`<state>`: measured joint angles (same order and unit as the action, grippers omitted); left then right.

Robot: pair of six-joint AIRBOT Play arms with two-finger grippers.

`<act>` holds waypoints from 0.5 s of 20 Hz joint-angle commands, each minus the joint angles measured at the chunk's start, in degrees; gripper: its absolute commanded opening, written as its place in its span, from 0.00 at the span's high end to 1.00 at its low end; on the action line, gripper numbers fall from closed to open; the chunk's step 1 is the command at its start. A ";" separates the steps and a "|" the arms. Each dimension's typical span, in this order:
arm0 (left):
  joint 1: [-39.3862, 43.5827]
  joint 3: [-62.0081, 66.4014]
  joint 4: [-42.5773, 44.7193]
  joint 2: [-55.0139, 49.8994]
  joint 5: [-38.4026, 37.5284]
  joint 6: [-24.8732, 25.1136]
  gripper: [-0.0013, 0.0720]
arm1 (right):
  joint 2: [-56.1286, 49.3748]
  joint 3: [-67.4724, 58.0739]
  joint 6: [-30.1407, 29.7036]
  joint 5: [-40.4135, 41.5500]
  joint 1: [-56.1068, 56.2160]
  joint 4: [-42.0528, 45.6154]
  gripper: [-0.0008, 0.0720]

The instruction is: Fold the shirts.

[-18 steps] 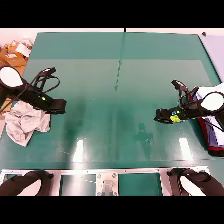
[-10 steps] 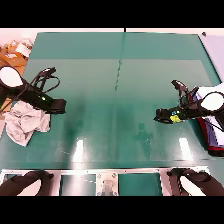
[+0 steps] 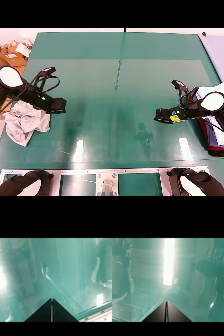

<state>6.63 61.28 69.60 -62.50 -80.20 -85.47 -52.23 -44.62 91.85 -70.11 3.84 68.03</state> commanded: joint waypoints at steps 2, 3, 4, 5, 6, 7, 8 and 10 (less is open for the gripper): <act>-0.02 -0.02 -1.25 0.04 3.65 0.00 0.95 | 0.02 0.02 0.02 0.52 0.02 0.00 0.97; -0.02 -0.02 -0.55 0.04 4.90 0.04 0.85 | 0.02 0.02 0.00 0.90 0.02 0.04 0.97; -0.02 -0.02 2.78 0.04 5.53 -0.11 0.22 | -0.02 0.02 0.02 2.10 0.02 -0.04 0.97; -0.04 -0.02 10.01 0.04 5.53 -3.91 0.03 | -0.02 0.02 0.02 3.21 0.04 -0.11 0.97; -0.04 -0.04 19.43 0.04 4.17 -7.61 0.03 | -0.02 0.02 0.02 3.26 0.04 -0.11 0.97; -0.39 -0.04 28.15 -0.02 2.10 -10.05 0.03 | -0.02 0.02 0.02 3.28 0.02 -0.11 0.97; -1.73 -0.04 34.88 -0.02 0.79 -11.58 0.03 | -0.02 0.02 0.00 3.28 0.04 -0.09 0.97; -8.74 -0.72 36.70 -0.02 2.58 -12.09 0.03 | -0.02 0.02 0.00 3.34 0.04 -0.07 0.97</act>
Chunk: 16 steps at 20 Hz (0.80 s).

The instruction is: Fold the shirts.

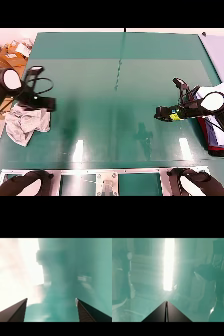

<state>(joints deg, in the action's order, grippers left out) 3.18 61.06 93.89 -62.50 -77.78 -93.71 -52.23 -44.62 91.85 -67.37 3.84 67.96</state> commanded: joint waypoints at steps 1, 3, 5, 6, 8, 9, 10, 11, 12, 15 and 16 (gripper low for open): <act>-9.16 -1.60 10.29 -0.09 2.78 -3.76 0.03 | -0.02 0.04 0.00 1.14 0.02 0.00 0.97; -16.04 -4.48 6.32 -0.83 10.32 -2.97 0.03 | -0.02 0.04 0.00 2.67 0.04 -0.02 0.97; -20.63 -6.97 2.82 -3.08 17.42 -1.20 0.03 | -0.02 0.04 0.00 4.00 0.02 0.00 0.76; -21.88 -7.98 0.17 -4.63 19.26 0.87 0.03 | -0.02 0.04 0.00 4.20 0.02 0.00 0.78; -22.51 -9.60 -3.06 -9.20 21.42 5.53 0.03 | -0.02 0.04 0.00 4.42 0.02 0.00 0.80; -22.51 -9.92 -3.23 -11.45 21.70 5.97 0.03 | -0.02 0.04 0.00 4.42 0.02 0.00 0.80; -22.53 -9.92 -2.97 -13.53 21.66 5.95 0.03 | -0.02 0.04 0.00 4.39 0.02 0.00 0.80; -22.53 -9.92 -2.78 -15.06 21.73 5.95 0.09 | -0.02 0.04 0.00 4.39 0.02 0.00 0.80; -22.53 -9.88 -2.78 -15.80 21.73 5.92 0.40 | -0.02 0.04 0.00 4.39 0.02 -0.02 0.80; -22.51 -7.26 -3.32 -15.72 19.06 7.28 0.95 | -0.02 0.02 0.00 4.39 0.02 0.00 0.96; -22.51 -4.83 -3.65 -15.67 15.96 8.28 0.95 | -0.02 0.02 0.00 4.37 0.02 0.00 0.97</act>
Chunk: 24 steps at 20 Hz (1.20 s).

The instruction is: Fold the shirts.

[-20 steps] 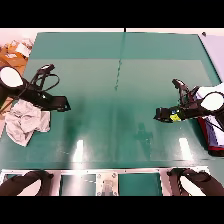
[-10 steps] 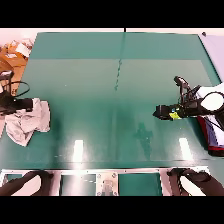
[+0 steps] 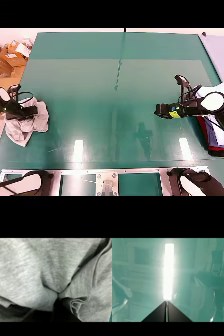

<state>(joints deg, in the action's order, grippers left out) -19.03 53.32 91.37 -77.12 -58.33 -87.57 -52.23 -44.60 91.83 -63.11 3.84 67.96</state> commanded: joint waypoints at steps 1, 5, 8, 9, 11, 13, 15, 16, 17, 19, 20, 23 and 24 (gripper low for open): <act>0.02 5.81 -1.95 -1.03 -7.32 2.75 0.95 | 0.00 0.00 0.02 0.04 0.02 0.00 0.97; 8.22 19.02 -5.64 3.39 -17.44 1.70 0.96 | 0.07 -0.48 -0.66 0.04 -0.57 0.02 0.98; 20.13 26.53 -9.53 9.97 -18.82 -2.14 0.96 | 0.04 -1.33 -0.66 -0.04 -3.06 0.00 0.98; 24.24 28.15 -10.60 11.45 -18.75 -3.37 0.96 | 0.04 -1.57 -0.66 -0.33 -4.07 0.00 0.98; 32.11 29.77 -13.07 12.79 -18.27 -6.29 0.96 | 0.04 -1.68 -0.66 -0.42 -5.49 -0.02 0.98; 40.02 28.52 -14.69 12.37 -15.61 -7.61 0.95 | 0.04 -1.68 -0.66 -0.44 -6.25 -0.02 0.98; 46.47 25.55 -15.32 11.02 -9.86 -8.61 0.95 | 0.04 -1.68 -0.63 -0.52 -6.19 -0.04 0.97; 48.74 24.13 -16.28 10.10 -7.17 -8.57 0.82 | 0.04 -1.68 -0.63 -0.52 -6.19 -0.07 0.97; 50.36 22.97 -17.51 8.94 -5.25 -8.66 0.25 | 0.07 -1.70 -0.61 -0.70 -6.19 -0.07 0.83; 50.77 22.82 -19.96 6.62 -6.95 -9.46 0.00 | 0.04 -2.12 -0.61 -2.49 -6.21 -0.04 0.40; 49.81 22.88 -19.69 6.45 -9.25 -9.35 0.00 | 0.04 -2.51 -0.63 -3.28 -6.21 -0.02 0.36; 42.05 23.45 -19.34 6.71 -17.57 -6.69 0.00 | -0.22 -2.84 -0.61 -2.75 -6.21 -0.09 0.36; 38.77 23.30 -18.95 6.69 -19.76 -6.43 0.00 | -0.85 -2.84 -0.63 -2.12 -6.19 -0.33 0.36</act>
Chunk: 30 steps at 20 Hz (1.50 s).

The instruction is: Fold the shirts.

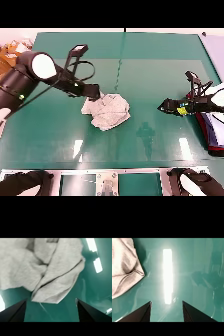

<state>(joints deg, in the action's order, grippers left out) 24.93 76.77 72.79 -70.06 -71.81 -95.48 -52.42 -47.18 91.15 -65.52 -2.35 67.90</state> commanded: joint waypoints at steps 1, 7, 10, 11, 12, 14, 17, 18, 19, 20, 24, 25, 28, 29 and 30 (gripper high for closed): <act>-8.35 -0.96 0.04 -0.37 -6.69 1.51 0.00 | -1.81 -0.26 -0.02 1.03 0.00 -1.53 0.36; -17.55 -14.67 -4.63 -4.11 10.97 6.56 0.00 | -15.43 -0.22 -10.21 7.82 3.78 -19.85 0.36; -17.53 -16.24 -17.55 -12.52 15.23 15.56 0.00 | -23.98 -0.90 -14.69 15.43 8.81 -27.63 0.37; -17.53 -16.24 -21.40 -15.47 15.34 17.81 0.00 | -26.73 -1.75 -16.00 16.39 10.12 -29.81 0.37; -17.53 -16.22 -23.80 -17.77 15.30 19.23 0.00 | -29.35 -2.89 -16.92 16.70 11.13 -31.63 0.37; -17.53 -16.22 -26.25 -20.98 15.30 21.86 0.01 | -34.42 -6.08 -16.87 16.68 12.55 -32.57 0.37; -17.53 -16.02 -26.75 -21.66 15.93 25.97 0.65 | -38.80 -9.44 -16.85 16.52 13.38 -33.46 0.44; -17.53 -15.93 -26.80 -21.66 15.78 26.71 0.81 | -39.36 -9.53 -16.85 16.59 13.62 -34.86 0.45; -17.53 -15.93 -26.77 -21.66 15.65 27.04 0.95 | -39.54 -9.53 -16.87 16.65 13.64 -35.60 0.57; -17.53 -15.93 -26.75 -21.66 15.78 27.02 0.95 | -39.52 -9.57 -17.00 16.65 13.62 -35.71 0.78; -17.53 -11.17 -21.66 -18.73 11.21 25.18 0.96 | -38.64 -14.32 -20.31 10.12 10.29 -35.74 0.98; -17.53 -8.79 -18.16 -16.28 9.33 23.39 0.96 | -37.46 -16.72 -20.28 6.75 8.52 -35.76 0.98; -17.53 -0.83 -11.37 -6.47 5.09 18.99 0.96 | -30.05 -26.53 -19.78 -2.64 2.93 -35.78 0.98; -17.53 2.40 -11.26 -2.51 3.74 18.95 0.95 | -26.69 -29.46 -19.78 -4.94 1.44 -35.78 0.98; -17.53 5.51 -11.28 1.07 2.78 18.73 0.96 | -22.86 -32.26 -19.78 -6.27 0.00 -35.76 0.98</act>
<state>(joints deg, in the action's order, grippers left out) 7.44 75.13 57.80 -77.30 -65.14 -74.39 -82.50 -71.92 71.44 -63.99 1.72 32.34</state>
